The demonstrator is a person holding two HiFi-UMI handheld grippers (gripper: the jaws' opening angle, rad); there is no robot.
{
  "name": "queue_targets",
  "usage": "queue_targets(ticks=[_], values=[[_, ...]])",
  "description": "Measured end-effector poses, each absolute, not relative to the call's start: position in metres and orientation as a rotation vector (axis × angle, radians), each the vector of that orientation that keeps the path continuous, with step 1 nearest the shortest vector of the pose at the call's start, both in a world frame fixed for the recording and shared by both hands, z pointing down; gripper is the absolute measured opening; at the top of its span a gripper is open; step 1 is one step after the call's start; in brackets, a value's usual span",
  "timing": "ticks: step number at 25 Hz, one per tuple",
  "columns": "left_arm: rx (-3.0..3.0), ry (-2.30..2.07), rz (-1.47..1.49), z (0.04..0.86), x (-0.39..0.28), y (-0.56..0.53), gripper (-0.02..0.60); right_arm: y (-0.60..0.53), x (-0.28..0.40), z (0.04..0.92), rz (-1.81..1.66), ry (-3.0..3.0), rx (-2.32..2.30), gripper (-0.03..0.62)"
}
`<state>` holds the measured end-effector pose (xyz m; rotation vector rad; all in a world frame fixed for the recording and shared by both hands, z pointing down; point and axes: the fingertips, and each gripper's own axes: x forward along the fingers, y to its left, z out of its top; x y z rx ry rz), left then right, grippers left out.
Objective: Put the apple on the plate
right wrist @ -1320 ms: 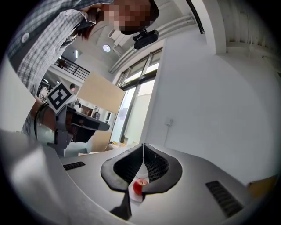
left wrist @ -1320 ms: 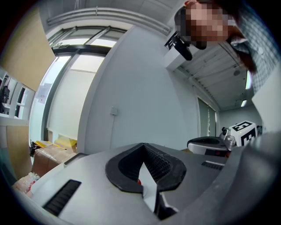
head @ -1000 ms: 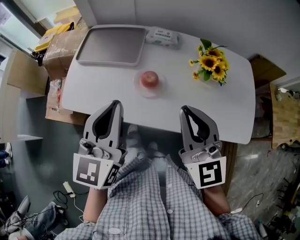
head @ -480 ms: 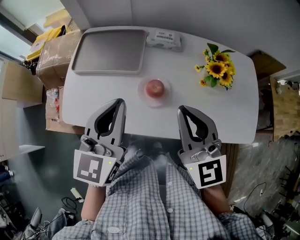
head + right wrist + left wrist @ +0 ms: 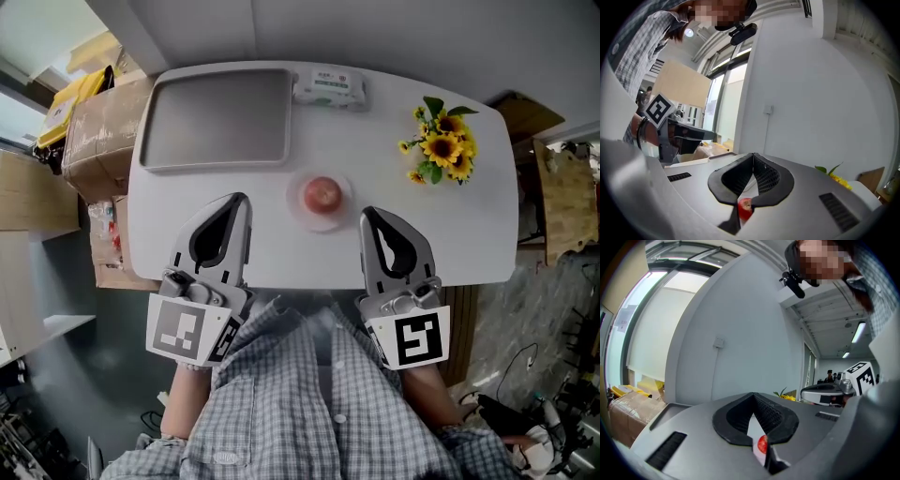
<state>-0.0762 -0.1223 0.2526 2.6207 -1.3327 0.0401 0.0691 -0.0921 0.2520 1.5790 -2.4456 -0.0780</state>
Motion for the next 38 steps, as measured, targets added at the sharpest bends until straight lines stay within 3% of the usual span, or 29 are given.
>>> queue_targets(ticks=[15,38], values=[[2.629,-1.134,0.157,0.293,-0.094,-0.157,0.008,-0.121,0.096,0.283,0.18,-2.246,1.841,0.021],[2.368,-1.185,0.473,0.379,-0.067,-0.178,0.009,-0.162,0.124,0.359,0.423,-2.202,1.646,0.021]])
